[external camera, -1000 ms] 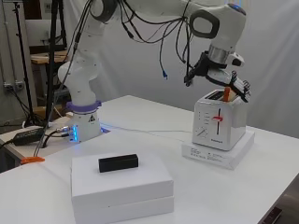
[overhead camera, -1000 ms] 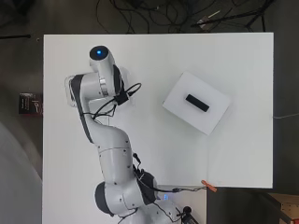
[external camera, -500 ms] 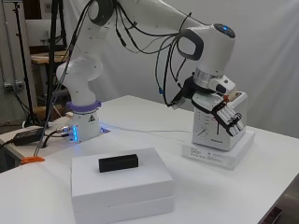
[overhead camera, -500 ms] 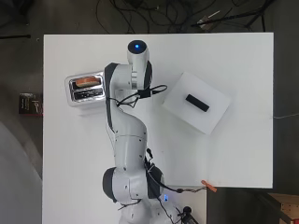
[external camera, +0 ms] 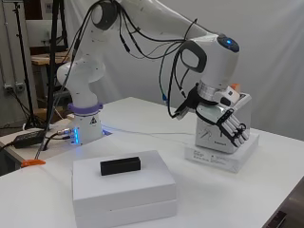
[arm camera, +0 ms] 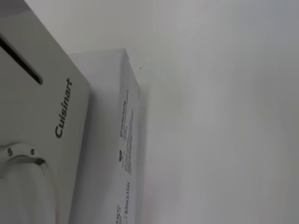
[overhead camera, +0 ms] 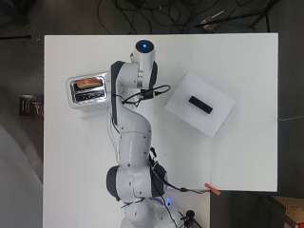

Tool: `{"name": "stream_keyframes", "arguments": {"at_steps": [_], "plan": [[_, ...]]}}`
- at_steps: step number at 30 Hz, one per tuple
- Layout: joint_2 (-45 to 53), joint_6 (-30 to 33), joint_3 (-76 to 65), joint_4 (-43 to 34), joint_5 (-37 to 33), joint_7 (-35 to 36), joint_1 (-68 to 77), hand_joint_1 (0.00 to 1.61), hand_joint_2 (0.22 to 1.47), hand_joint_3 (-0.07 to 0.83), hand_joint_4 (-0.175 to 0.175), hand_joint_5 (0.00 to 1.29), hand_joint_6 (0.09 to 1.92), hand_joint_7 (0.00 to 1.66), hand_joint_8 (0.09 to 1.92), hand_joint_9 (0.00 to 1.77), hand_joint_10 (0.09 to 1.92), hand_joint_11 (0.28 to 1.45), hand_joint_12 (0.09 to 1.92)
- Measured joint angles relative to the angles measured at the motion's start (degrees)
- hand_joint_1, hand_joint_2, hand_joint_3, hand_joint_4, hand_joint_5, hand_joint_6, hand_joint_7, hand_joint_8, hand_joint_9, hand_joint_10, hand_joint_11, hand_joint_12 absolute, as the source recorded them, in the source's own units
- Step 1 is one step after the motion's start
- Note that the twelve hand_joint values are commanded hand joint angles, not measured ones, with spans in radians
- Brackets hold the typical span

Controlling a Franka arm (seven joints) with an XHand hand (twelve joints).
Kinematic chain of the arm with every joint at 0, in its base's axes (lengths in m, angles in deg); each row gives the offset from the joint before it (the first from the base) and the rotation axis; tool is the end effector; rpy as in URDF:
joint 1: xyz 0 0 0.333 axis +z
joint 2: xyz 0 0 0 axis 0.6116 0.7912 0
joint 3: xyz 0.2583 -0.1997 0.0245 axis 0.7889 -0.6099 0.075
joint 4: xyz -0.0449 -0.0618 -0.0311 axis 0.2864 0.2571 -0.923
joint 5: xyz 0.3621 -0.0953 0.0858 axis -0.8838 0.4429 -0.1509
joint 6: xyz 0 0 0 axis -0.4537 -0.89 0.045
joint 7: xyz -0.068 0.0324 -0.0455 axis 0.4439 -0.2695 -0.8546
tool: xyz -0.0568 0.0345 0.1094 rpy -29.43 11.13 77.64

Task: Teleoperate dual arm-hand system to toast a bread

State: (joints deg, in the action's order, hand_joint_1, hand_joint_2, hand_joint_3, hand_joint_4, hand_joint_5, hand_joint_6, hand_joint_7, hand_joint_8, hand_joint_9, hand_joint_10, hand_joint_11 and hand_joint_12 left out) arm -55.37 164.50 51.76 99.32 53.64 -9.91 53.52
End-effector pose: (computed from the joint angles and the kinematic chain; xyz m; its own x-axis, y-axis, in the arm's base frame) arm 0.6439 0.0472 0.3309 0.4833 0.8700 -0.0977 0.8106 -0.4868 -0.3255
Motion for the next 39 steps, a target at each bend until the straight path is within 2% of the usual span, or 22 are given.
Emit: {"name": "stream_keyframes", "arguments": {"at_steps": [7,9,12,16,20,25,34,39], "plan": [[-3.64,2.32,1.69,7.24,1.27,3.75,-0.31,0.0,1.12,0.005,0.035,0.57,0.09,0.33,0.09,0.4,0.09,0.44,0.09],[-4.72,3.1,1.89,9.84,1.22,5.56,-0.62,0.02,1.14,0.005,0.018,0.51,0.09,0.33,0.09,0.41,0.09,0.44,0.09],[-4.52,2.96,1.79,10.93,-0.69,8.26,-1.25,0.02,1.15,0.003,-0.024,0.41,0.09,0.33,0.09,0.42,0.09,0.44,0.09],[-2.66,1.27,1.51,9.73,-3.45,5.39,-2.52,0.0,1.14,-0.002,-0.031,0.38,0.09,0.32,0.09,0.42,0.09,0.44,0.09],[-1.39,0.47,1.81,7.13,-2.7,3.19,-3.14,0.0,1.13,-0.005,-0.026,0.38,0.09,0.31,0.09,0.41,0.09,0.43,0.09],[-1.02,0.8,2.89,5.79,0.81,2.35,-3.05,0.0,1.13,-0.002,-0.003,0.41,0.09,0.31,0.09,0.4,0.09,0.44,0.09],[-3.88,1.23,4.92,7.74,1.24,4.5,-2.97,0.0,1.14,0.003,0.034,0.47,0.09,0.32,0.09,0.41,0.09,0.44,0.09],[-2.99,1.53,4.85,8.09,-0.8,4.97,-3.48,0.0,1.15,0.004,0.024,0.44,0.09,0.32,0.09,0.4,0.09,0.44,0.09]]}}
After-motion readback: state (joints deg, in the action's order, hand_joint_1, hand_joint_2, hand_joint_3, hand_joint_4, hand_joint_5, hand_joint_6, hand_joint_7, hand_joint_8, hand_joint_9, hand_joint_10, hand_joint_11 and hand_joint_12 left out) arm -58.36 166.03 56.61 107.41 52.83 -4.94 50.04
